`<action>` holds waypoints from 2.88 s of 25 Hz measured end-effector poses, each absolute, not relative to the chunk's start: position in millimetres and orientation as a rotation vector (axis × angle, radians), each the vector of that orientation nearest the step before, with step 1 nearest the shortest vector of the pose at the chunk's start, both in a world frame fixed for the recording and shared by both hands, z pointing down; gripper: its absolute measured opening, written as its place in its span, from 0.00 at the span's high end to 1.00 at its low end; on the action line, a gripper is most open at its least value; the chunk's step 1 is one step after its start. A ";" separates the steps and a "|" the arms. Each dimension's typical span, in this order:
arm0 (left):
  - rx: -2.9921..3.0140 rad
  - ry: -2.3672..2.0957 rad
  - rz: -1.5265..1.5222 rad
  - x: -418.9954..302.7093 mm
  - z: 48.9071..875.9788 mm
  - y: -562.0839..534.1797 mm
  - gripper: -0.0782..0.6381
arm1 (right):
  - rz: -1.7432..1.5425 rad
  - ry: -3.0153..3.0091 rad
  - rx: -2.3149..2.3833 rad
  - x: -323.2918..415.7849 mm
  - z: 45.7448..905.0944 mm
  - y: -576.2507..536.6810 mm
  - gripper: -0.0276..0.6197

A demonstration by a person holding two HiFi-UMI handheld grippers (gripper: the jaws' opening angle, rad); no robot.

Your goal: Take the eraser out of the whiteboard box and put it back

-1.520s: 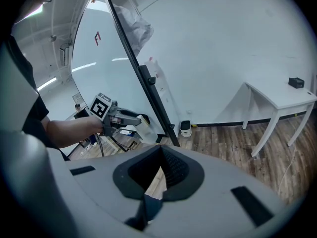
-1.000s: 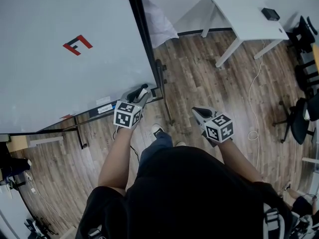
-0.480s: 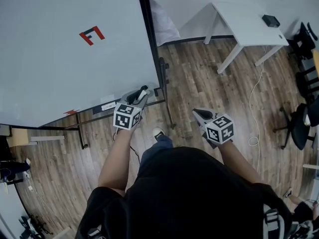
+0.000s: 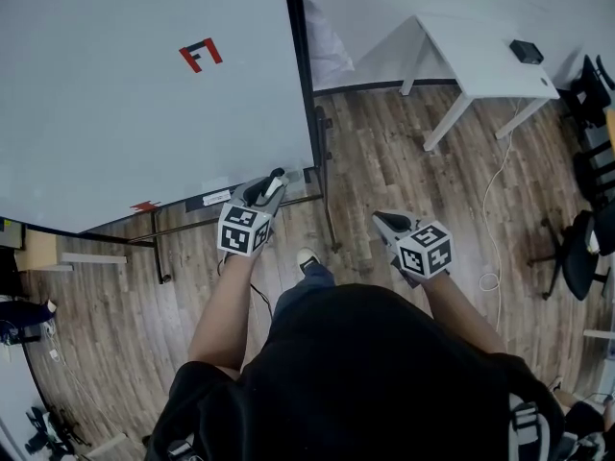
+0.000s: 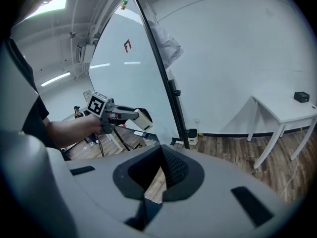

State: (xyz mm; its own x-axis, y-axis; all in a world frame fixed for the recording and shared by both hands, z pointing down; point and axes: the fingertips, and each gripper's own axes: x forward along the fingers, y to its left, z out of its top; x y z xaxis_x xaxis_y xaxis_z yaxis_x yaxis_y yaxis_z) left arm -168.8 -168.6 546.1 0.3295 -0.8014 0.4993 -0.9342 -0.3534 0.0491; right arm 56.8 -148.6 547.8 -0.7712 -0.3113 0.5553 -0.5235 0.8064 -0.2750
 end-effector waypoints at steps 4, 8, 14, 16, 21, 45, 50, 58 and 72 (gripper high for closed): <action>2.254 -1.568 0.567 -172.1 545.4 -152.1 0.68 | 0.562 -2.502 0.599 56.4 545.2 -138.9 0.96; 2.241 -1.590 0.565 -173.7 545.1 -136.3 0.68 | 0.546 -2.514 0.581 55.2 542.6 -129.3 0.96; 2.229 -1.607 0.563 -167.9 543.5 -114.2 0.68 | 0.535 -2.519 0.581 65.3 539.9 -117.2 0.96; 2.228 -1.613 0.560 -166.1 543.0 -109.5 0.68 | 0.535 -2.519 0.588 69.7 540.0 -115.9 0.96; 2.221 -1.624 0.555 -160.4 542.2 -98.9 0.68 | 0.526 -2.520 0.596 79.3 539.1 -110.7 0.96; 2.179 -1.654 0.546 -162.6 547.7 -81.9 0.68 | 0.519 -2.520 0.576 83.0 542.3 -104.5 0.96; 2.177 -1.644 0.553 -164.3 549.1 -87.7 0.68 | 0.527 -2.517 0.580 81.4 542.8 -109.3 0.96; 2.192 -1.625 0.560 -173.8 550.2 -106.2 0.68 | 0.537 -2.508 0.583 69.6 545.7 -121.7 0.96; 2.243 -1.572 0.564 -174.1 545.4 -159.7 0.68 | 0.579 -2.494 0.610 59.4 555.2 -150.0 0.96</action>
